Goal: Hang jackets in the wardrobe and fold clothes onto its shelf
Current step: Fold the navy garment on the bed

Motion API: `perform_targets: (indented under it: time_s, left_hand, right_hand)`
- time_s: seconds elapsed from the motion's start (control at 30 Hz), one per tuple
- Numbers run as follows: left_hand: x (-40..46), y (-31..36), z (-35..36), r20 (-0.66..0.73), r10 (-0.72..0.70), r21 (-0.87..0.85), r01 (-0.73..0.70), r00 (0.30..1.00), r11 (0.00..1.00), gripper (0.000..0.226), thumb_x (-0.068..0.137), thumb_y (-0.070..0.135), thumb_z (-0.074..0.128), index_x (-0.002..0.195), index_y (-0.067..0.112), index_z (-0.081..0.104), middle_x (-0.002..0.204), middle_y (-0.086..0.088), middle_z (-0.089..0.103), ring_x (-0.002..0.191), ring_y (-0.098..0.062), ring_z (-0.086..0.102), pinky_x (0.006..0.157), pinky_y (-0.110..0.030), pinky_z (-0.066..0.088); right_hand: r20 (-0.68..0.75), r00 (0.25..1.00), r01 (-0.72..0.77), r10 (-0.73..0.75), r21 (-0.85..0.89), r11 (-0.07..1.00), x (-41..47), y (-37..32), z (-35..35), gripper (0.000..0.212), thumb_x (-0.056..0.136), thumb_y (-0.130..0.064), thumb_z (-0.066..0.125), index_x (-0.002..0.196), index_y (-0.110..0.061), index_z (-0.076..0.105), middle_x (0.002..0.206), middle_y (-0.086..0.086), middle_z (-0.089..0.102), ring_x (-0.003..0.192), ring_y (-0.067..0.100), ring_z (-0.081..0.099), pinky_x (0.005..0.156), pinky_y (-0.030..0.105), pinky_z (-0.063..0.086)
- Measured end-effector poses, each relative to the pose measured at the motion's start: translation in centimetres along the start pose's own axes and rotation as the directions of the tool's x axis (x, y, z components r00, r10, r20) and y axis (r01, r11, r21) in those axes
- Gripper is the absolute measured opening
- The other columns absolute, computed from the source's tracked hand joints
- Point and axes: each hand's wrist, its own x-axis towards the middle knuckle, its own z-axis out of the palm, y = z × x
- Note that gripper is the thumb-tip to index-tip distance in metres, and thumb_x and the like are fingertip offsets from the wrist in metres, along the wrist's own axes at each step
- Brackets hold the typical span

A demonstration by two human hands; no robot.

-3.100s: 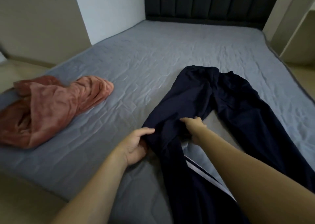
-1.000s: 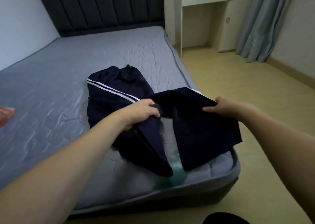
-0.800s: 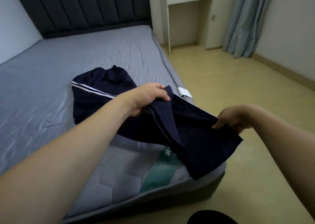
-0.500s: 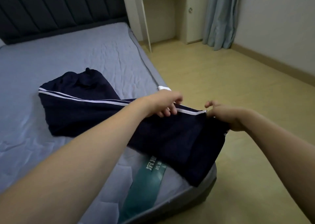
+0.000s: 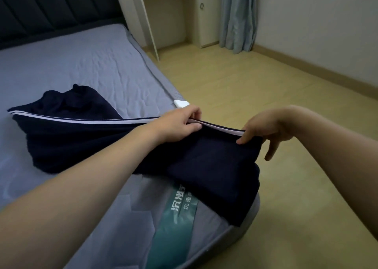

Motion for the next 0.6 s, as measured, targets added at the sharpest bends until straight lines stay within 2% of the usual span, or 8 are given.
perform_targets:
  time_s: [0.07, 0.13, 0.23, 0.3, 0.37, 0.43, 0.5, 0.6]
  left_hand:
    - [1.5, 1.6, 1.5, 0.038, 0.048, 0.11, -0.052, 0.998, 0.993, 0.01, 0.092, 0.03, 0.053, 0.102, 0.03, 0.052, 0.092, 0.007, 0.055, 0.098, -0.018, 0.049, 0.085, -0.032, 0.032]
    - [2.7, 2.1, 3.3, 0.099, 0.011, 0.207, -0.031, 0.995, 0.978, 0.018, 0.092, 0.027, 0.049, 0.108, 0.031, 0.055, 0.102, 0.003, 0.056, 0.113, -0.021, 0.042, 0.098, -0.036, 0.025]
    - [2.9, 0.2, 3.3, 0.058, -0.056, 0.304, 0.035, 0.997, 0.952, 0.012, 0.094, 0.032, 0.046, 0.105, 0.03, 0.052, 0.113, -0.001, 0.057, 0.118, -0.023, 0.042, 0.1, -0.037, 0.025]
    - [2.0, -2.2, 2.2, 0.063, -0.102, 0.309, 0.078, 0.993, 0.948, 0.015, 0.096, 0.039, 0.045, 0.105, 0.028, 0.05, 0.112, -0.003, 0.061, 0.111, -0.026, 0.052, 0.092, -0.035, 0.034]
    - [0.6, -4.7, 0.9, 0.061, -0.133, 0.395, 0.098, 0.989, 0.913, 0.018, 0.095, 0.038, 0.046, 0.107, 0.025, 0.05, 0.116, -0.006, 0.063, 0.108, -0.028, 0.055, 0.088, -0.035, 0.035]
    - [-0.8, -7.3, -0.3, 0.026, -0.174, 0.505, 0.137, 0.984, 0.852, 0.018, 0.09, 0.03, 0.048, 0.108, 0.026, 0.049, 0.118, -0.007, 0.062, 0.109, -0.028, 0.053, 0.089, -0.036, 0.033]
    - [-2.1, -9.6, -1.5, -0.03, -0.249, 0.576, 0.221, 0.968, 0.787, 0.028, 0.086, 0.028, 0.048, 0.115, 0.024, 0.05, 0.123, -0.007, 0.058, 0.116, -0.028, 0.048, 0.098, -0.038, 0.029]
    - [-4.6, -13.2, -3.3, -0.179, -0.33, 0.602, 0.368, 0.927, 0.708, 0.04, 0.088, 0.032, 0.044, 0.127, 0.023, 0.047, 0.135, -0.006, 0.046, 0.13, -0.027, 0.036, 0.115, -0.049, 0.009]
  right_hand:
    - [0.038, 0.995, -0.096, 0.095, 0.054, 0.994, 0.0, 2.0, 0.1, 0.027, 0.091, -0.02, 0.063, 0.115, -0.007, 0.065, 0.102, 0.013, 0.073, 0.098, 0.025, 0.066, 0.085, 0.063, 0.05]
    - [0.083, 0.985, -0.16, 0.15, 0.126, 0.979, 0.6, 3.8, 1.1, 0.03, 0.092, -0.018, 0.062, 0.118, -0.004, 0.062, 0.109, 0.018, 0.069, 0.102, 0.03, 0.064, 0.082, 0.062, 0.052]
    - [0.126, 0.982, -0.168, 0.143, 0.221, 0.961, 1.7, 5.2, 2.5, 0.028, 0.094, -0.015, 0.057, 0.119, -0.002, 0.06, 0.111, 0.017, 0.068, 0.096, 0.031, 0.068, 0.079, 0.056, 0.055]
    - [0.102, 0.983, -0.166, 0.156, 0.096, 0.982, 2.2, 4.8, 2.7, 0.027, 0.095, -0.012, 0.053, 0.12, -0.007, 0.06, 0.119, 0.01, 0.066, 0.097, 0.028, 0.069, 0.083, 0.055, 0.054]
    - [-0.047, 0.986, -0.163, 0.159, -0.115, 0.98, 2.3, 2.8, 2.5, 0.035, 0.093, -0.01, 0.049, 0.128, -0.01, 0.054, 0.129, 0.006, 0.058, 0.102, 0.027, 0.064, 0.087, 0.056, 0.051]
    - [-0.249, 0.968, -0.092, 0.036, -0.216, 0.972, 2.9, -0.7, 2.4, 0.044, 0.088, -0.006, 0.045, 0.132, -0.007, 0.049, 0.126, 0.01, 0.056, 0.106, 0.03, 0.06, 0.09, 0.053, 0.05]
    - [-0.38, 0.912, 0.06, -0.153, -0.244, 0.968, 3.8, -5.2, 3.1, 0.045, 0.089, -0.01, 0.044, 0.133, -0.006, 0.047, 0.129, 0.014, 0.054, 0.112, 0.031, 0.054, 0.095, 0.043, 0.046]
    - [-0.4, 0.813, 0.303, -0.422, -0.328, 0.895, 5.5, -12.7, 5.8, 0.038, 0.092, -0.021, 0.044, 0.129, -0.016, 0.051, 0.132, 0.008, 0.051, 0.11, 0.025, 0.048, 0.088, 0.031, 0.038]
